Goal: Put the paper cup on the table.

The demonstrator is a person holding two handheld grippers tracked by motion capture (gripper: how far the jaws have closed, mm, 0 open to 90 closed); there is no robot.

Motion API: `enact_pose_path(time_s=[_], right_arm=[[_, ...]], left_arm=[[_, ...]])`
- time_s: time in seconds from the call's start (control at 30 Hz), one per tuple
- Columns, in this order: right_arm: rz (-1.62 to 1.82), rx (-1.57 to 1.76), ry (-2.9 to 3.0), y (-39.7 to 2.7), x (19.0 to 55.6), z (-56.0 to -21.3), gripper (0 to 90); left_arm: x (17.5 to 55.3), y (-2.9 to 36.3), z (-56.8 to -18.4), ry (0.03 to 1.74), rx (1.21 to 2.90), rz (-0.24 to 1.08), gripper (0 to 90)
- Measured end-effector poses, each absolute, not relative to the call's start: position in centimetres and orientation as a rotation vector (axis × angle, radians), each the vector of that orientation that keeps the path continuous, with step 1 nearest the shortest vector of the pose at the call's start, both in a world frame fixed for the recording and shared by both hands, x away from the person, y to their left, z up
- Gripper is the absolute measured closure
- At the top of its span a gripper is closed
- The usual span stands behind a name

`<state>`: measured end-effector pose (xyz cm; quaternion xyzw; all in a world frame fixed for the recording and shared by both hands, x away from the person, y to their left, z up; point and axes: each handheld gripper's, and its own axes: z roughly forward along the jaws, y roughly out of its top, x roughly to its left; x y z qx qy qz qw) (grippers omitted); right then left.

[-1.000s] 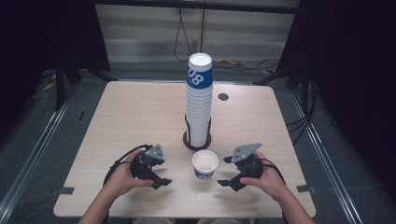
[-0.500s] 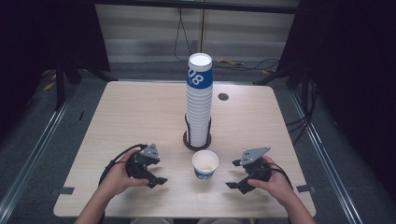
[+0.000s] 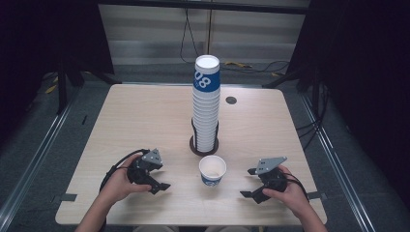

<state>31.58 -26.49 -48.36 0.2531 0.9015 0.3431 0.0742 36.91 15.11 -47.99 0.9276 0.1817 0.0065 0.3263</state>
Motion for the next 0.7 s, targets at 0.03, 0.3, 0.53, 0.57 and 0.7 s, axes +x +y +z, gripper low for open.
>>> enact_pose_path(time_s=[0.03,0.3,0.53,0.57,0.7], right_arm=[[1.028,0.764,2.706,-26.5,31.5,-48.4,13.8],[1.001,0.759,2.707,-26.9,31.4,-49.1,13.7],[0.993,0.753,2.694,-27.2,31.3,-49.4,13.7],[0.993,0.753,2.694,-27.2,31.3,-49.4,13.7],[1.005,0.749,2.679,-27.4,31.3,-49.5,13.2]], left_arm=[[36.9,15.2,-48.0,0.481,2.435,0.02,17.5],[37.0,15.9,-48.4,0.501,2.443,0.031,17.4],[37.3,17.0,-48.3,0.524,2.433,0.059,17.4],[37.3,17.0,-48.3,0.524,2.433,0.059,17.4],[37.3,17.4,-48.3,0.547,2.428,0.07,17.4]])
